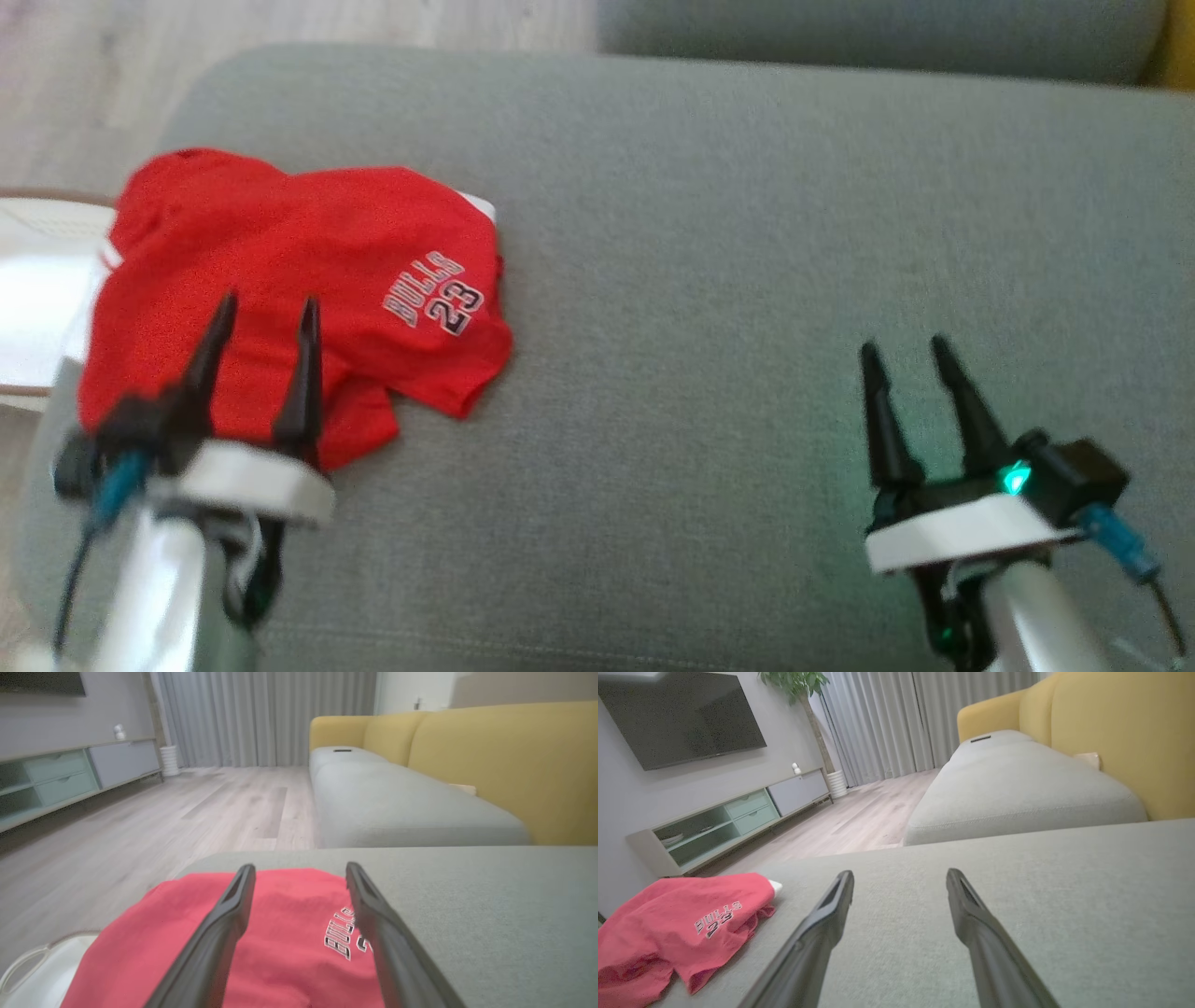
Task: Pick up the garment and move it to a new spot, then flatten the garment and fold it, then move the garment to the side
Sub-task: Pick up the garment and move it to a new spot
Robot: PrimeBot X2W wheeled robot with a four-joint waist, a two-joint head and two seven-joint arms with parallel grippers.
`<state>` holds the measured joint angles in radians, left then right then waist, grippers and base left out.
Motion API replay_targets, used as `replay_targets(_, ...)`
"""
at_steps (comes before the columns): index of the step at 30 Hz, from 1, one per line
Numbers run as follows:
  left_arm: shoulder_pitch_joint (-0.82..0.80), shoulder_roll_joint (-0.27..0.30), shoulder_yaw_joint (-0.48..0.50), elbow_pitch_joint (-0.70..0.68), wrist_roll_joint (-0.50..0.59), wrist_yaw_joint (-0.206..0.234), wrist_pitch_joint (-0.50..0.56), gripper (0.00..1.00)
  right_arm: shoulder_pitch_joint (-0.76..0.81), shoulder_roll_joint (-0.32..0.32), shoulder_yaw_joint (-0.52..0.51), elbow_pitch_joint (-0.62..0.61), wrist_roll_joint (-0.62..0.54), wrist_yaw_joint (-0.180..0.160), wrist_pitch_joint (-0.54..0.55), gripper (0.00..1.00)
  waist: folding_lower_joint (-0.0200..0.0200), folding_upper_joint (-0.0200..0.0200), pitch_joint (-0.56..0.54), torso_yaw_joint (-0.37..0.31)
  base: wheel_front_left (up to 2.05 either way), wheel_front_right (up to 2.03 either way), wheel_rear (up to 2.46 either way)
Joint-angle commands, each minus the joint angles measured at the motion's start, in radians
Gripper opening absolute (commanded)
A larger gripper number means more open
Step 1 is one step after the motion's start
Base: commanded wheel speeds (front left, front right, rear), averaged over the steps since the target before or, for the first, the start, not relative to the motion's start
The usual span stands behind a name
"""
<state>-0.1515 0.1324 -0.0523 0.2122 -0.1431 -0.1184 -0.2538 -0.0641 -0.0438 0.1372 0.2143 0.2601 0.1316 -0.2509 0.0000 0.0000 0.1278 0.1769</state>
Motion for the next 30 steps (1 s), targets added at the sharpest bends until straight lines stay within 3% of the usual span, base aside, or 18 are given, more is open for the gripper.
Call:
replay_targets(1,-0.132,0.067,-0.004,0.027,0.013,-0.007,0.013,1.0,-0.049,-0.006,-0.001,-0.049,-0.013,-0.001,-0.011,1.0,0.0,0.0,0.06,-0.044,0.0,0.0,0.0)
replay_targets(4,-0.226,0.114,-0.051,0.082,0.008,-0.01,0.065,1.0,-0.062,-0.006,-0.017,-0.063,-0.017,-0.001,-0.011,1.0,0.0,0.0,0.088,-0.061,0.0,0.0,0.0)
replay_targets(6,-0.315,0.168,-0.134,0.136,-0.013,-0.011,0.142,1.0,-0.075,-0.006,-0.028,-0.076,-0.021,-0.001,-0.011,1.0,0.0,0.0,0.113,-0.08,0.0,0.0,0.0)
replay_targets(17,-0.666,0.41,-0.574,0.343,-0.336,-0.012,0.523,1.0,-0.122,-0.006,-0.002,-0.107,-0.005,-0.001,-0.011,1.0,0.0,0.0,0.213,-0.173,0.0,0.0,0.0)
replay_targets(22,-0.743,0.459,-0.697,0.4,-0.417,-0.012,0.592,1.0,-0.137,-0.006,0.017,-0.111,0.001,-0.001,-0.011,1.0,0.0,0.0,0.242,-0.202,0.0,0.0,0.0)
replay_targets(30,-0.793,0.475,-0.819,0.5,-0.518,-0.012,0.666,1.0,-0.151,-0.006,0.026,-0.114,0.004,-0.001,-0.011,1.0,0.0,0.0,0.263,-0.232,0.0,0.0,0.0)
